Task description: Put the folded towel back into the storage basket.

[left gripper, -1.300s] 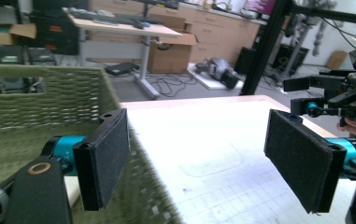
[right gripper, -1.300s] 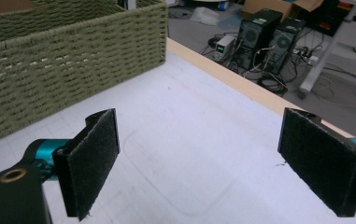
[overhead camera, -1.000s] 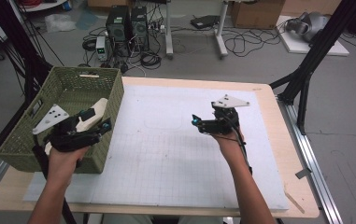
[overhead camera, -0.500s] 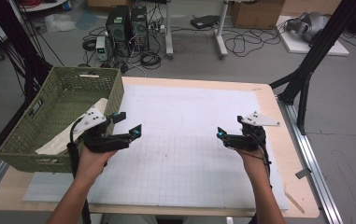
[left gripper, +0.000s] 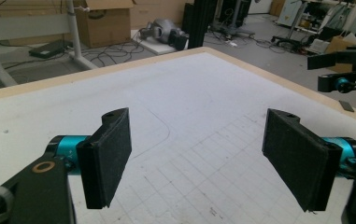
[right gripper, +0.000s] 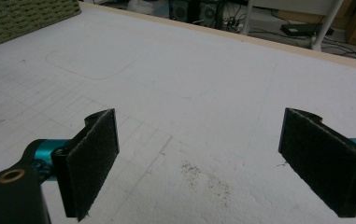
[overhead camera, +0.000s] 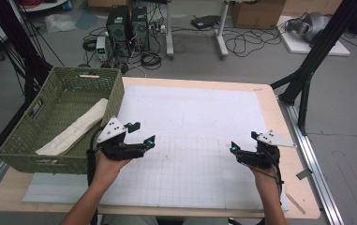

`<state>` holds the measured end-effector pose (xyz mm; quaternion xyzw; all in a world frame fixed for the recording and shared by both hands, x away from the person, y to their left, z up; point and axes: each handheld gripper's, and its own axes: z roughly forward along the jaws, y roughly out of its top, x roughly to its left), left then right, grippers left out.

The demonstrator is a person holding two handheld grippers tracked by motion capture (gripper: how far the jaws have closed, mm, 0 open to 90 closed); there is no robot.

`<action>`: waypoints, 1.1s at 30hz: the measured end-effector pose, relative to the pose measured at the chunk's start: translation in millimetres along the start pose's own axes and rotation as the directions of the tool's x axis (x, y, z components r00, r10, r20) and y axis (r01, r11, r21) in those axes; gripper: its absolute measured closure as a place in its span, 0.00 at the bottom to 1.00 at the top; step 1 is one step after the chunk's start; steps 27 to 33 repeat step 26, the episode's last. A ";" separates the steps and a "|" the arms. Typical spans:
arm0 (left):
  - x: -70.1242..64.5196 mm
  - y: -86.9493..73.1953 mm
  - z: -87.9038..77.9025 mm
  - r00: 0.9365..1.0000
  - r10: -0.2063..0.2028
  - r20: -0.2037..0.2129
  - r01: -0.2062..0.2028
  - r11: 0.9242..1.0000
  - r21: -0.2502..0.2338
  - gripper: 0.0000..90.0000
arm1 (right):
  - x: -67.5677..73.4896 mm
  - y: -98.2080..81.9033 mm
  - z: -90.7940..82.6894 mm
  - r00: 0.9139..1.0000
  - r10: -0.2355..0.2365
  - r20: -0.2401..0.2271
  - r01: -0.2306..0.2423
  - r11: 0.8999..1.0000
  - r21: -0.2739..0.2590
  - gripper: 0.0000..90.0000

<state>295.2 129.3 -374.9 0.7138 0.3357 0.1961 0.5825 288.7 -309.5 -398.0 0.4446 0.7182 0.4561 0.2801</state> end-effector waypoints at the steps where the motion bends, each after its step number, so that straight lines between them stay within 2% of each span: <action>1: -0.1 -1.2 0.3 1.000 -0.001 -0.001 0.001 1.000 -0.001 0.27 | -0.5 -0.7 -0.4 1.000 0.001 0.001 -0.001 1.000 0.000 0.13; 5: -2.1 -6.5 2.4 1.000 0.002 0.004 -0.002 1.000 0.005 0.27 | 0.0 -2.0 -0.4 1.000 0.001 0.004 -0.001 1.000 -0.002 0.13; 14: -1.7 -13.3 4.9 1.000 0.005 0.006 -0.005 1.000 0.022 0.27 | 5.7 -1.9 2.9 0.999 -0.047 0.008 0.047 0.999 0.011 0.13; 22: -0.5 -17.7 7.6 1.000 0.000 0.002 0.000 1.000 0.032 0.27 | 6.9 -4.0 4.9 0.999 -0.034 0.004 0.034 0.999 0.028 0.13; 25: -0.3 -18.2 8.3 1.000 0.004 -0.001 -0.004 0.999 0.036 0.27 | 6.5 -5.3 6.7 0.999 -0.048 0.001 0.048 0.998 0.033 0.13; 33: -0.4 -18.4 8.6 1.000 0.007 -0.002 -0.007 0.999 0.040 0.28 | 7.1 -5.5 6.8 0.999 -0.041 0.000 0.041 0.998 0.036 0.13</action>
